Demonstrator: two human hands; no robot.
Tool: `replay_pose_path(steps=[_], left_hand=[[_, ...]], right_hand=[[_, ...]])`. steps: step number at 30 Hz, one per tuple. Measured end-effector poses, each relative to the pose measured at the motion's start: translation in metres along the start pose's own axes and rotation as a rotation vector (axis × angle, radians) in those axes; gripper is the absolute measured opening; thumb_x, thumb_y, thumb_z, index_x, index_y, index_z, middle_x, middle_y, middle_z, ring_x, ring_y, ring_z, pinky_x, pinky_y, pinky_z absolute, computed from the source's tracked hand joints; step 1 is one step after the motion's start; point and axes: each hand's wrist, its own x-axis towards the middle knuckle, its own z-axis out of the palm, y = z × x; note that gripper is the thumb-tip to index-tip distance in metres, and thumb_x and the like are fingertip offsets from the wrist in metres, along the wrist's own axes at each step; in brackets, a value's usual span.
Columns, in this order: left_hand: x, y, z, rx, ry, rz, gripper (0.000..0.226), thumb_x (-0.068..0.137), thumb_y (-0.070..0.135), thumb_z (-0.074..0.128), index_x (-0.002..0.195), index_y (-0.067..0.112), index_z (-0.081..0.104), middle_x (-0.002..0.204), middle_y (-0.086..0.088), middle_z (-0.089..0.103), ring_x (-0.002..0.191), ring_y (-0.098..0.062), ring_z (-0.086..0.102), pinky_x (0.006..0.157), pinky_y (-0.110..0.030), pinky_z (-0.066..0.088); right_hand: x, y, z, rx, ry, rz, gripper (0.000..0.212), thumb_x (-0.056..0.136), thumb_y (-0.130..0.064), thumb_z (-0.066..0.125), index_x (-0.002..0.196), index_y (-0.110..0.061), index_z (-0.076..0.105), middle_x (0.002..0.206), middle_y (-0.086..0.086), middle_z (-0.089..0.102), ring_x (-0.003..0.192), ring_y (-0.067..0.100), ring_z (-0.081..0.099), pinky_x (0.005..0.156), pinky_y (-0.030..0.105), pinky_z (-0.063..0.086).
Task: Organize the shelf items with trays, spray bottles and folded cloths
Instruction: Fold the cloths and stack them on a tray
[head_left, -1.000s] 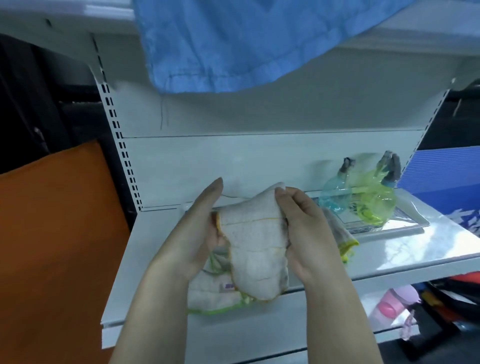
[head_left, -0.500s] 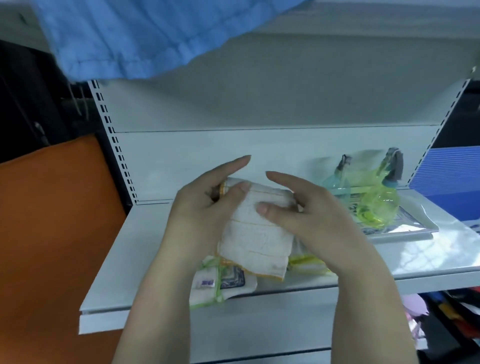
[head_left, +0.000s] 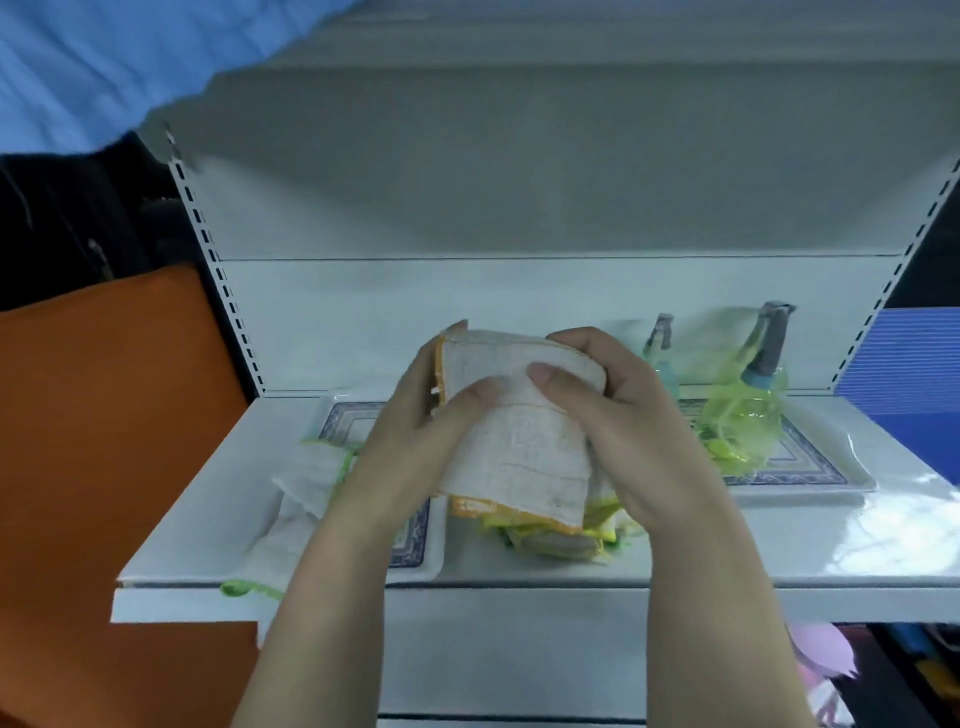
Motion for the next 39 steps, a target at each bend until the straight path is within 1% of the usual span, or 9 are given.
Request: replay_pose_path(steps=[8,13,18,22,25,27,30,36,39], left_hand=[[-0.001,-0.037,0.059,-0.184,-0.125,-0.229,0.047,0.078,0.027,0.077,0.121,0.024,0.060,0.115,-0.003,0.074,0.107,-0.021,0.070,0.100,-0.050,0.051],[0.009,-0.041,0.070,-0.268,0.079,-0.243,0.057,0.081,0.017,0.078,0.125,0.042,0.051,0.091,-0.014,0.073,0.084,-0.023,0.073,0.082,-0.043,0.059],[0.005,-0.046,0.075,-0.110,0.014,-0.278,0.060,0.087,0.023,0.074,0.137,0.047,0.051,0.104,-0.006,0.076,0.100,-0.018,0.072,0.098,-0.043,0.054],[0.008,-0.052,0.075,-0.161,0.129,-0.271,0.060,0.086,0.021,0.068,0.132,0.055,0.052,0.104,-0.023,0.067,0.102,-0.033,0.068,0.101,-0.055,0.049],[0.015,-0.058,0.070,-0.246,0.229,-0.308,0.052,0.093,0.016,0.061,0.128,0.055,0.056,0.094,-0.006,0.062,0.092,-0.027,0.063,0.086,-0.046,0.055],[0.019,-0.063,0.068,-0.247,0.266,-0.390,0.051,0.095,0.016,0.055,0.131,0.053,0.055,0.094,-0.003,0.064,0.084,-0.021,0.062,0.064,-0.037,0.057],[0.021,-0.071,0.069,-0.172,0.236,-0.488,0.050,0.095,0.020,0.052,0.136,0.048,0.050,0.092,0.006,0.061,0.083,-0.016,0.060,0.053,-0.026,0.051],[0.031,-0.080,0.067,-0.042,0.160,-0.340,0.065,0.087,0.015,0.057,0.142,0.049,0.044,0.108,0.005,0.066,0.088,-0.020,0.066,0.077,-0.045,0.061],[0.040,-0.079,0.061,0.088,0.089,-0.263,0.066,0.089,0.015,0.056,0.147,0.041,0.040,0.138,0.013,0.055,0.104,-0.003,0.063,0.088,-0.019,0.052]], right_hand=[[-0.001,0.030,-0.037,0.043,0.195,0.074,0.008,0.086,-0.036,0.060,0.089,-0.031,0.065,0.081,0.010,0.064,0.077,0.025,0.058,0.076,0.058,0.052],[0.000,0.042,-0.053,-0.087,0.134,0.140,0.008,0.097,-0.040,0.054,0.102,-0.038,0.060,0.072,-0.011,0.058,0.069,0.012,0.053,0.067,0.036,0.045],[-0.005,0.050,-0.055,-0.193,0.111,0.256,0.043,0.097,-0.040,0.051,0.137,-0.046,0.039,0.058,-0.012,0.046,0.050,0.007,0.044,0.052,0.023,0.034],[-0.006,0.054,-0.056,-0.268,0.061,0.306,0.064,0.093,-0.038,0.054,0.151,-0.039,0.026,0.069,-0.012,0.057,0.064,0.004,0.056,0.059,0.020,0.040],[-0.003,0.057,-0.059,-0.416,0.068,0.343,0.028,0.089,-0.033,0.057,0.110,-0.017,0.063,0.070,-0.006,0.058,0.064,0.018,0.057,0.056,0.028,0.040],[-0.002,0.059,-0.058,-0.449,0.119,0.319,0.022,0.085,-0.025,0.057,0.072,-0.008,0.051,0.056,-0.005,0.040,0.056,0.027,0.047,0.054,0.031,0.045],[0.001,0.063,-0.052,-0.440,0.175,0.278,0.029,0.083,-0.020,0.054,0.061,-0.019,0.036,0.052,-0.005,0.029,0.054,0.020,0.032,0.052,0.031,0.042],[0.006,0.066,-0.038,-0.538,0.227,0.302,0.013,0.091,-0.024,0.051,0.099,-0.024,0.061,0.062,-0.005,0.055,0.057,0.011,0.050,0.050,0.025,0.037],[0.011,0.060,-0.033,-0.586,0.227,0.373,0.033,0.090,-0.024,0.052,0.121,-0.022,0.062,0.095,0.003,0.069,0.087,0.024,0.062,0.073,0.032,0.049]])
